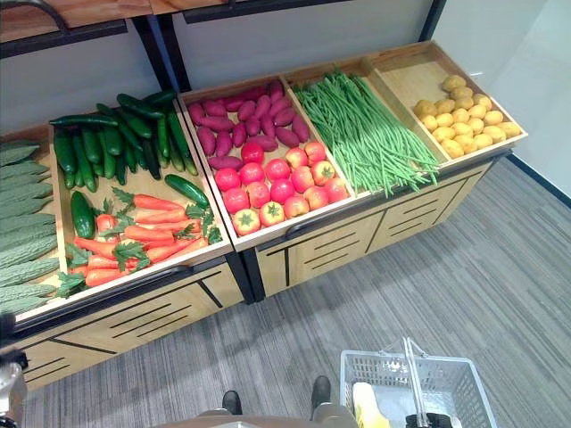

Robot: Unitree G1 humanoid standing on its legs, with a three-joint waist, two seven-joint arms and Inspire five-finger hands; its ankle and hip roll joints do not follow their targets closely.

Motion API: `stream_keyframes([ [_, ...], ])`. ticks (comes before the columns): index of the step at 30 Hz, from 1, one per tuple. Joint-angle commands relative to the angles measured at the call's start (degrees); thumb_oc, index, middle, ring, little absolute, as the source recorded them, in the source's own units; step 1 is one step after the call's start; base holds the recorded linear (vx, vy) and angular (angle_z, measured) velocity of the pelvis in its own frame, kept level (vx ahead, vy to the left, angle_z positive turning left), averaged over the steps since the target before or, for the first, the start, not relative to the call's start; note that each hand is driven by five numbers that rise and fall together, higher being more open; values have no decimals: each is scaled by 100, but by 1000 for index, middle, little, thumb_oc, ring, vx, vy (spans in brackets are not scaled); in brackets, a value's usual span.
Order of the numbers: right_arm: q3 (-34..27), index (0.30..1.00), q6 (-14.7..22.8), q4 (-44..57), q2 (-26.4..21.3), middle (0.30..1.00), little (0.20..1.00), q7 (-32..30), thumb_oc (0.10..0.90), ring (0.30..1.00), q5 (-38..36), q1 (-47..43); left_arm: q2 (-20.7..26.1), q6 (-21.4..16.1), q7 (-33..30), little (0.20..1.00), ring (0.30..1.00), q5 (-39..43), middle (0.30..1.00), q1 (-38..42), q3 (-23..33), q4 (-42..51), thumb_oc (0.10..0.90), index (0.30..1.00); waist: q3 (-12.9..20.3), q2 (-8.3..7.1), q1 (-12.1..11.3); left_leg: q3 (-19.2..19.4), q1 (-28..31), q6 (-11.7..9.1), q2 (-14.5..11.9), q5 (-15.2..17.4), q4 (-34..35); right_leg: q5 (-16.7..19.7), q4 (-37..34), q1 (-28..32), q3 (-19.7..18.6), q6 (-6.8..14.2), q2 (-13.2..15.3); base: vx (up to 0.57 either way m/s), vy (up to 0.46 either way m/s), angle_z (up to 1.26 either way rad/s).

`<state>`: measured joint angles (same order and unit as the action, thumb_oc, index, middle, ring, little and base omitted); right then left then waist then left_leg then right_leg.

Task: Get the vegetables into the basket

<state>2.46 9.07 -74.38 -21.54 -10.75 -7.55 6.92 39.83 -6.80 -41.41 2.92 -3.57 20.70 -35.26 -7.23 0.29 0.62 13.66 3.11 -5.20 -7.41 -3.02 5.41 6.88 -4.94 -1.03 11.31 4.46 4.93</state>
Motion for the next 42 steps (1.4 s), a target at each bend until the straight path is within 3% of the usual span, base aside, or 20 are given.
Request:
stream_keyframes([
  [1,-7,300,191,97,-304,300,300,-147,400,300,59,-424,745,-48,312,1000,1000,-1727,1000,574,-495,207,900,1000,-160,-223,194,-114,118,-260,-57,93,-41,-240,45,197,-217,607,449,-16,27,9],
  [5,100,300,229,487,-468,300,300,-22,400,300,115,-603,1172,-416,1310,1000,1000,-1843,1000,1180,-1526,310,900,1000,-274,-188,288,-98,41,-241,-37,71,-41,-184,67,79,-307,622,475,-25,47,1],
  [9,167,300,261,688,-562,300,300,81,400,300,133,-688,1542,-545,1945,1000,1000,-1818,1000,1683,-2223,245,900,1000,-346,-162,370,-43,-28,-229,-27,53,-41,-136,69,-41,-388,644,482,-17,38,-8],
  [24,289,300,281,699,-592,300,300,68,400,300,148,-905,1597,-366,2035,1000,1000,-2419,1000,2874,-3370,-3,900,1000,-498,-169,501,58,-206,-228,-63,16,-41,-78,115,-371,-576,654,454,3,7,-3],
  [32,408,300,261,680,-614,300,300,30,400,300,172,-1040,1531,-145,1931,1000,1000,-2630,1000,3429,-3716,-326,900,1000,-584,-145,560,79,-286,-227,-73,-10,-41,-60,127,-510,-647,652,440,6,6,-2],
  [33,418,300,251,742,-644,300,300,15,400,300,161,-1080,1542,-77,2048,962,962,-2700,962,3562,-3879,-327,873,962,-627,-141,577,83,-333,-226,-76,-25,-41,-51,140,-572,-670,650,431,-8,12,-5],
  [34,421,300,244,739,-651,300,300,8,400,300,148,-1094,1571,-83,2107,772,772,-2742,772,3640,-3980,-380,737,772,-643,-137,582,88,-353,-226,-72,-33,-41,-43,145,-593,-681,649,432,-14,18,-6],
  [35,414,300,233,728,-663,300,300,7,400,300,133,-1114,1601,-77,2174,643,643,-2788,643,3697,-4085,-401,645,643,-657,-134,582,91,-367,-224,-71,-36,-41,-35,148,-611,-690,653,435,-6,18,-6],
  [36,427,300,235,734,-678,300,300,17,400,300,120,-1143,1633,-80,2267,585,585,-2873,585,3763,-4231,-414,604,585,-679,-130,590,95,-380,-222,-70,-40,-41,-26,151,-636,-704,657,438,-3,15,-7],
  [37,420,300,236,733,-674,300,300,18,400,300,120,-1143,1632,-81,2267,484,484,-2872,484,3783,-4248,-423,531,484,-680,-133,583,95,-382,-222,-70,-40,-41,-26,152,-639,-705,658,438,-7,17,-8],
  [38,408,300,237,784,-704,300,300,26,400,300,109,-1157,1723,-95,2444,300,300,-2977,300,3830,-4414,-347,400,300,-710,-125,592,107,-400,-221,-66,-43,-41,-13,156,-677,-723,662,434,-3,11,-8],
  [42,375,300,212,810,-725,300,300,66,400,300,116,-1159,1832,-115,2776,300,300,-3056,300,3853,-4623,-267,400,300,-753,-125,587,118,-411,-220,-64,-44,-41,-4,154,-701,-740,668,441,0,7,-3],
])
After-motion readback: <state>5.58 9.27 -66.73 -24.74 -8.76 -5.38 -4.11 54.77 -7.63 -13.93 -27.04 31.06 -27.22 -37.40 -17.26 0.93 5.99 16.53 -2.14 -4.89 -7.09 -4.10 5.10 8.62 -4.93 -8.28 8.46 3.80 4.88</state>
